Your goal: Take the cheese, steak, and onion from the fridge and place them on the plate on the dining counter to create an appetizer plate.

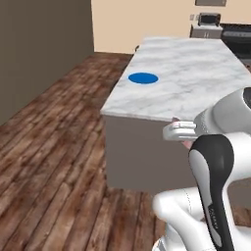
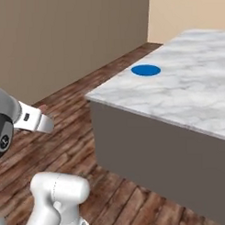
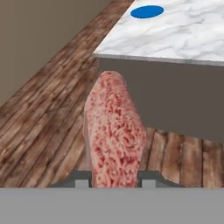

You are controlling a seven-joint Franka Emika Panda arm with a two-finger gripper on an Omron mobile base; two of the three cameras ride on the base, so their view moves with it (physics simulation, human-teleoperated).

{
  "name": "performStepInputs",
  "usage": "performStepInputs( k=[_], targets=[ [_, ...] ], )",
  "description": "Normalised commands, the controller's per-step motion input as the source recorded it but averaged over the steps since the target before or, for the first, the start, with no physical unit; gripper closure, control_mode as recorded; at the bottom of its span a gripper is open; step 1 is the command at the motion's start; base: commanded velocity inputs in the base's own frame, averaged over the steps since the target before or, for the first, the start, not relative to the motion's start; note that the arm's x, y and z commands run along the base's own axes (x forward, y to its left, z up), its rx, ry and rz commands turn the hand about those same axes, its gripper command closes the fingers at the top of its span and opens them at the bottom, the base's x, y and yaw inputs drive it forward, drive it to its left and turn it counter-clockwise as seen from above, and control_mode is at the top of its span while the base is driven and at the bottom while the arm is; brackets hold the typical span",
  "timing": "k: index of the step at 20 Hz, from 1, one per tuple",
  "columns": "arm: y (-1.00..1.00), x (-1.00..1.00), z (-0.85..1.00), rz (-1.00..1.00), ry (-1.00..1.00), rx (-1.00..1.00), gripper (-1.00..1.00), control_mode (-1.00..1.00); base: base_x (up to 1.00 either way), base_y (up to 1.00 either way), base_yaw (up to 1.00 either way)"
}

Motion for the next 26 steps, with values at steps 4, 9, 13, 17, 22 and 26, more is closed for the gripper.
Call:
performStepInputs(
  k=[4, 9, 13, 17, 22, 26],
  targets=[
    [0.0, 0.0, 0.0, 0.0, 0.0, 0.0, 1.0, 1.0, 0.86, 1.0, 0.2],
    [0.0, 0.0, 0.0, 0.0, 0.0, 0.0, 1.0, 1.0, 1.0, 1.0, 0.02],
    [0.0, 0.0, 0.0, 0.0, 0.0, 0.0, 1.0, 1.0, 0.94, 1.0, -0.19],
    [0.0, 0.0, 0.0, 0.0, 0.0, 0.0, 1.0, 1.0, 0.81, 1.0, -0.58],
    [0.0, 0.0, 0.0, 0.0, 0.0, 0.0, 1.0, 1.0, 0.83, 0.78, -0.77],
    [0.0, 0.0, 0.0, 0.0, 0.0, 0.0, 1.0, 1.0, 0.84, 0.79, -0.8]
  ],
)
